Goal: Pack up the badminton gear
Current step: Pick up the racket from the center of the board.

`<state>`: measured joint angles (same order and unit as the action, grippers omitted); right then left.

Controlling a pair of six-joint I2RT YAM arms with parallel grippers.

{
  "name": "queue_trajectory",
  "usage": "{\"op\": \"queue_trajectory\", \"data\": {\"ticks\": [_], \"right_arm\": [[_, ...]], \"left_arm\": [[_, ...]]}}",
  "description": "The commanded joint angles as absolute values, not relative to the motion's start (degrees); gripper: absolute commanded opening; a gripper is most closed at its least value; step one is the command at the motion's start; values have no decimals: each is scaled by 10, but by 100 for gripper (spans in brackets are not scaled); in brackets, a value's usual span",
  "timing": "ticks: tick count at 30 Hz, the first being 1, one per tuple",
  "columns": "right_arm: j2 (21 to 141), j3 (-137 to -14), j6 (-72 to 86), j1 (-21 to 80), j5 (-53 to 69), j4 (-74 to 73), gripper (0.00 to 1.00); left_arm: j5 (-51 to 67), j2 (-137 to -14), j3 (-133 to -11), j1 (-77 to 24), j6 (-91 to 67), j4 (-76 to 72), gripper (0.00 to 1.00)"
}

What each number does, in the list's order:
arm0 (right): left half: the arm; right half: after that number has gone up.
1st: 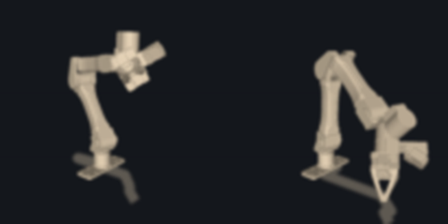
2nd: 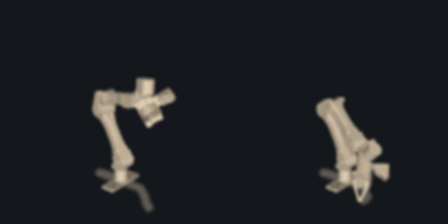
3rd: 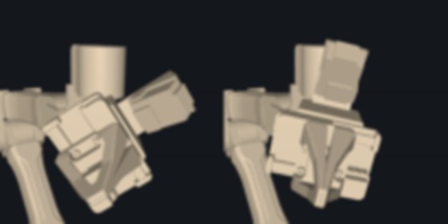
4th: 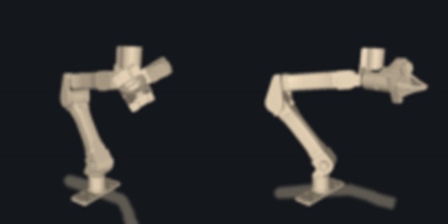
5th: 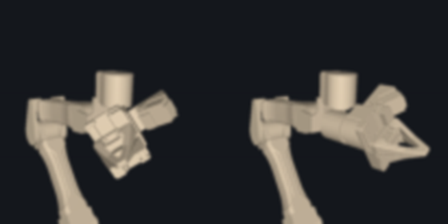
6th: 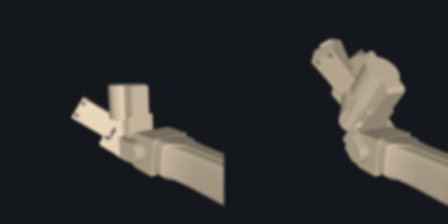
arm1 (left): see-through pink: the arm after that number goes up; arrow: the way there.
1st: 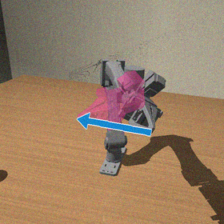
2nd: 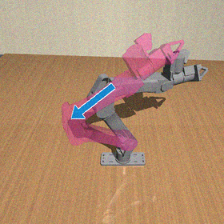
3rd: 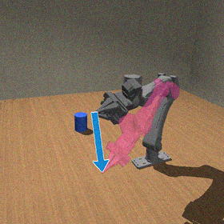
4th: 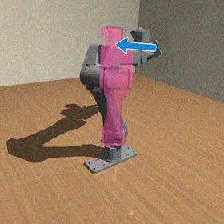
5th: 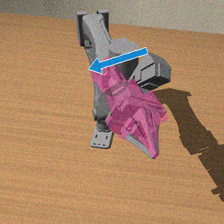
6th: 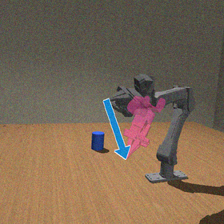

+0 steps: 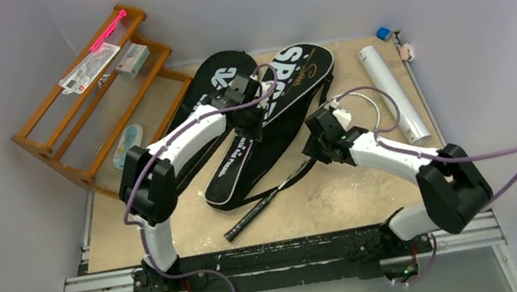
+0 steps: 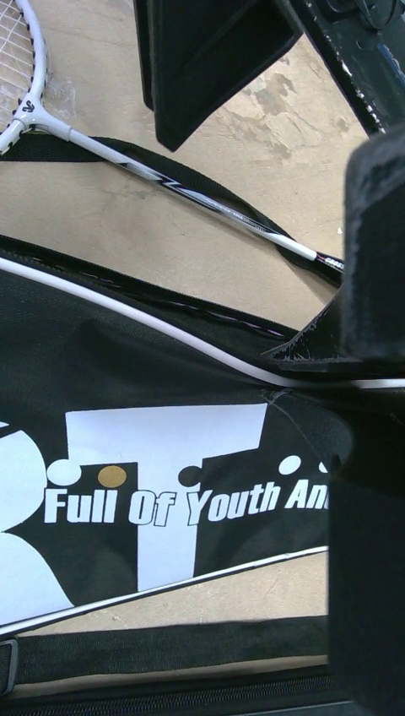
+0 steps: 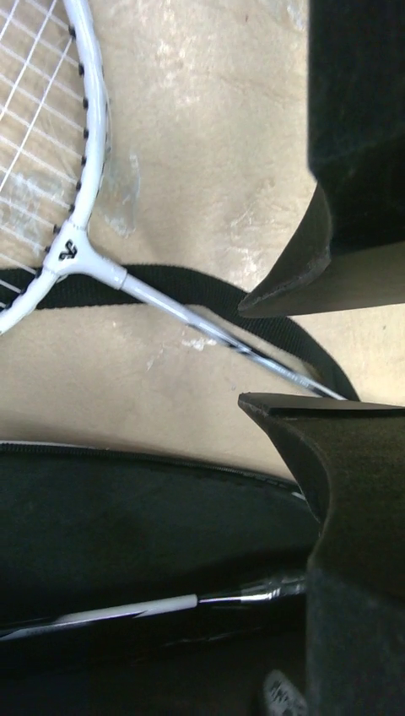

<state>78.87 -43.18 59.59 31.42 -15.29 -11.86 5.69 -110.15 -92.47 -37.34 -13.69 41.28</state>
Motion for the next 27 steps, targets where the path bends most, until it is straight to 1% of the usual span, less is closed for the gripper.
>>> {"op": "queue_trajectory", "data": {"ticks": [1, 7, 10, 12, 16, 21, 27], "right_arm": [[833, -499, 635, 314, -155, -168, 36], [903, -552, 664, 314, -161, -208, 34], [920, -558, 677, 314, -165, -219, 36], [922, -554, 679, 315, -168, -215, 38], [913, -541, 678, 315, -168, -205, 45], [900, -530, 682, 322, -175, -203, 45], [927, -530, 690, 323, -168, -198, 43]], "left_arm": [[53, -1104, -954, -372, -127, 411, 0], [57, -1104, -955, -372, -125, 414, 0], [60, -1103, -955, -372, -125, 414, 0], [61, -1103, -956, -372, -125, 415, 0], [62, -1101, -957, -372, -125, 416, 0], [64, -1101, -958, -372, -125, 417, 0], [65, -1101, -958, -372, -125, 419, 0]]}}
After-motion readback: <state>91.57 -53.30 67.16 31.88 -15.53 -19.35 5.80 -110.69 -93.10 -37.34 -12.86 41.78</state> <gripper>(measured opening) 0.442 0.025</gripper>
